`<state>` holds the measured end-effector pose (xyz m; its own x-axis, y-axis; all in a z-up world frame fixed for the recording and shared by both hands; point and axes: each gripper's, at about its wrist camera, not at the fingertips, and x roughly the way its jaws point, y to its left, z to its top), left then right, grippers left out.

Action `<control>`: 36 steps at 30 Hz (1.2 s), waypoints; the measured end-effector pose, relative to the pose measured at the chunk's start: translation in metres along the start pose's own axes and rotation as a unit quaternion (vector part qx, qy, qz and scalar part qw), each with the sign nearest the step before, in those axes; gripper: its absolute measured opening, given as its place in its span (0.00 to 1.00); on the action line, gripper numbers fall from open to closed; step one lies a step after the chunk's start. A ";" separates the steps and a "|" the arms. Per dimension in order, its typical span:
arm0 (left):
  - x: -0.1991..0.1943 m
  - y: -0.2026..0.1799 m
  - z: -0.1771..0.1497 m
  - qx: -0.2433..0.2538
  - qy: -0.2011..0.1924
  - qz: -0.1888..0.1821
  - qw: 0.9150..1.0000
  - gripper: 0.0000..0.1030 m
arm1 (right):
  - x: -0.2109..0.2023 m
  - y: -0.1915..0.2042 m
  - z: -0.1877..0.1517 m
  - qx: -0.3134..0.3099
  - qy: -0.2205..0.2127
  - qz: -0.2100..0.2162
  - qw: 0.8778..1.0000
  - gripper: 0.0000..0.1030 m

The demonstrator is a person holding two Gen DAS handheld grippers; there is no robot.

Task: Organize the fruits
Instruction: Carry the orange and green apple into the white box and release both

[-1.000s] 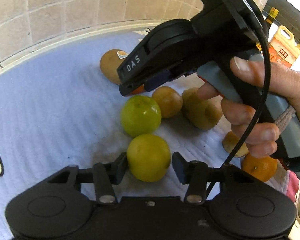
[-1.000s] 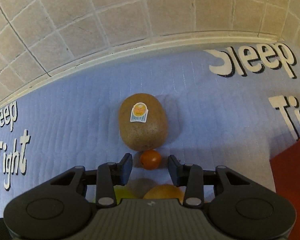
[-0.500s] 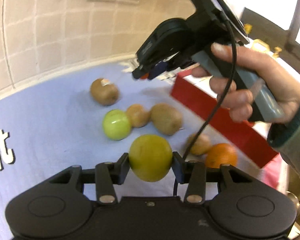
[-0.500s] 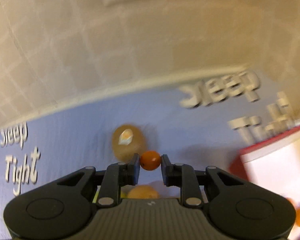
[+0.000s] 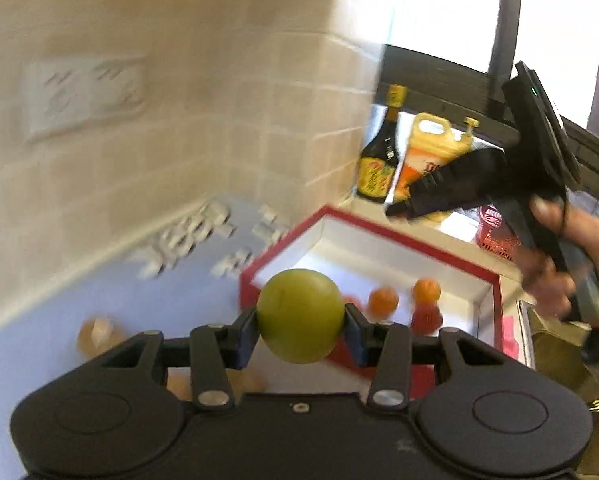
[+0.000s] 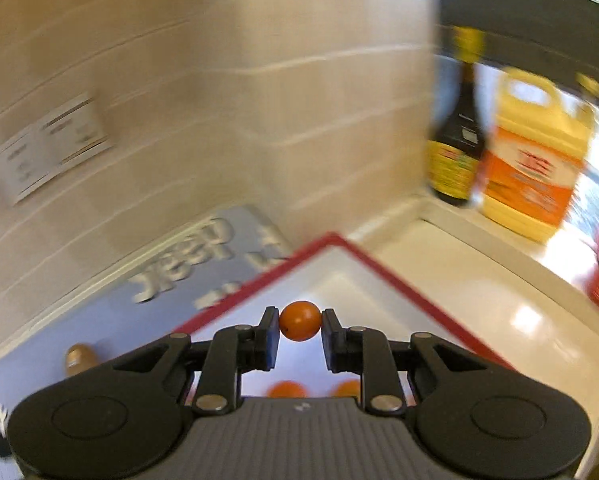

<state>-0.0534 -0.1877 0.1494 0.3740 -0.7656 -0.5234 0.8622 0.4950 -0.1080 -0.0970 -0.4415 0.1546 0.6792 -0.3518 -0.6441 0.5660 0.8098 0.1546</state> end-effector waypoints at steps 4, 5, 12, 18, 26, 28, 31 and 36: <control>0.060 -0.007 0.038 0.035 0.026 -0.008 0.999 0.52 | 0.012 -0.043 -0.007 0.057 0.016 -0.009 0.998 0.23; 0.080 -0.008 0.047 0.037 0.038 -0.015 0.998 0.52 | 0.016 -0.051 -0.010 0.068 0.022 -0.010 0.997 0.23; 0.213 -0.004 0.059 0.004 0.159 -0.070 0.985 0.52 | 0.066 -0.085 -0.024 0.125 0.060 -0.012 0.990 0.23; 0.256 -0.010 0.050 -0.005 0.220 -0.125 0.967 0.52 | 0.100 -0.085 -0.028 0.115 0.080 -0.032 0.990 0.23; 0.269 -0.022 0.040 0.012 0.241 -0.111 0.964 0.52 | 0.116 -0.084 -0.037 0.108 0.104 -0.045 0.988 0.24; 0.270 -0.024 0.042 0.020 0.240 -0.109 0.964 0.52 | 0.117 -0.082 -0.038 0.102 0.103 -0.049 0.988 0.24; 0.269 -0.023 0.045 0.013 0.242 -0.103 0.965 0.62 | 0.117 -0.081 -0.039 0.101 0.105 -0.048 0.988 0.25; 0.218 0.002 0.067 -0.018 0.190 -0.117 0.975 0.67 | 0.091 -0.081 -0.031 0.108 0.084 -0.030 0.990 0.26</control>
<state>0.0528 -0.3816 0.0920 0.0101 -0.6553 -0.7553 0.8937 0.3447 -0.2871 -0.0958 -0.5240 0.0604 0.5642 -0.2976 -0.7701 0.7018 0.6642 0.2575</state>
